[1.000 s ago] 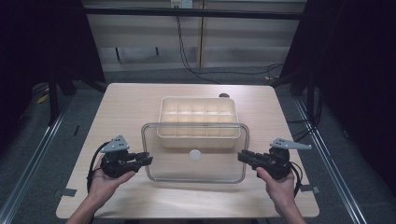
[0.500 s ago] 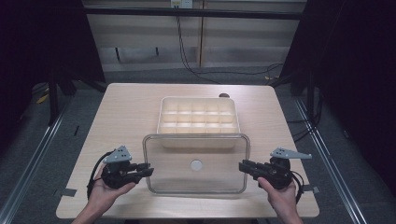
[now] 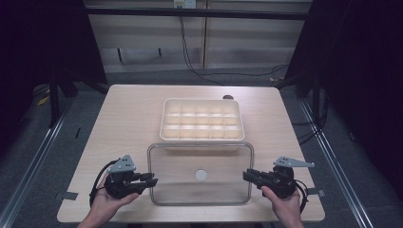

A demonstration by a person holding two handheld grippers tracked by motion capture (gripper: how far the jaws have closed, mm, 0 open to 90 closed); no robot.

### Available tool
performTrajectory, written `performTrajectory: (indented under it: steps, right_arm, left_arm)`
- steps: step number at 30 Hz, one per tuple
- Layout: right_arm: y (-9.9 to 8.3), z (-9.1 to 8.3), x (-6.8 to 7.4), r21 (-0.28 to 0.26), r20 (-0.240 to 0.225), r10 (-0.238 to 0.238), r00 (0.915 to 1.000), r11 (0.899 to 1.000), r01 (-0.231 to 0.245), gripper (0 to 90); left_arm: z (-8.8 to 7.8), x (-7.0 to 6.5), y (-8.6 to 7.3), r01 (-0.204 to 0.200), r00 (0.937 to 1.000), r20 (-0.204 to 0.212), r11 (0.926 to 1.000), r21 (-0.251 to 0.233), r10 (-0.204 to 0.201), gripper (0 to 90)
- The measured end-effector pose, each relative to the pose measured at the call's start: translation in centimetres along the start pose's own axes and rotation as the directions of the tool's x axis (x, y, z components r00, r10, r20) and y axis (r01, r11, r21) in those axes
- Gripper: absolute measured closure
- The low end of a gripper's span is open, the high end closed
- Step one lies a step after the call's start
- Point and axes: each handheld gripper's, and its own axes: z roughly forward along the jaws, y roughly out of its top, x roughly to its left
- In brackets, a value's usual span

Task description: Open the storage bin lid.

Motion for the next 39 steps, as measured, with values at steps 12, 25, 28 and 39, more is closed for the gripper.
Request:
performTrajectory:
  steps: [12, 25, 28, 39]
  right_arm:
    - [-0.5, 0.5, 0.3, 0.028, 0.028, -0.015, 0.9995, 1.0, 0.014, 67.9]
    - [-0.7, 1.9, -0.1, 0.087, 0.045, -0.022, 0.9987, 0.996, 0.018, 61.1]
    - [-0.8, 2.2, -0.3, 0.088, 0.043, -0.016, 0.999, 0.996, 0.012, 60.6]
    - [-0.7, 3.3, -0.4, 0.118, 0.073, 0.001, 0.9973, 0.993, -0.01, 54.7]
  left_arm:
    - [0.2, -0.4, -0.4, -0.035, 0.9992, -0.018, 0.9991, 0.025, 0.036, 65.4]
    - [1.4, 0.2, -0.9, -0.009, 0.9998, -0.015, 0.9986, 0.052, 0.01, 55.9]
    - [1.5, 0.4, -1.0, 0.001, 0.9999, -0.011, 0.9985, 0.055, 0.0, 55.5]
    - [2.2, 1.1, -1.4, 0.03, 0.9994, -0.022, 0.9955, 0.09, -0.029, 51.6]
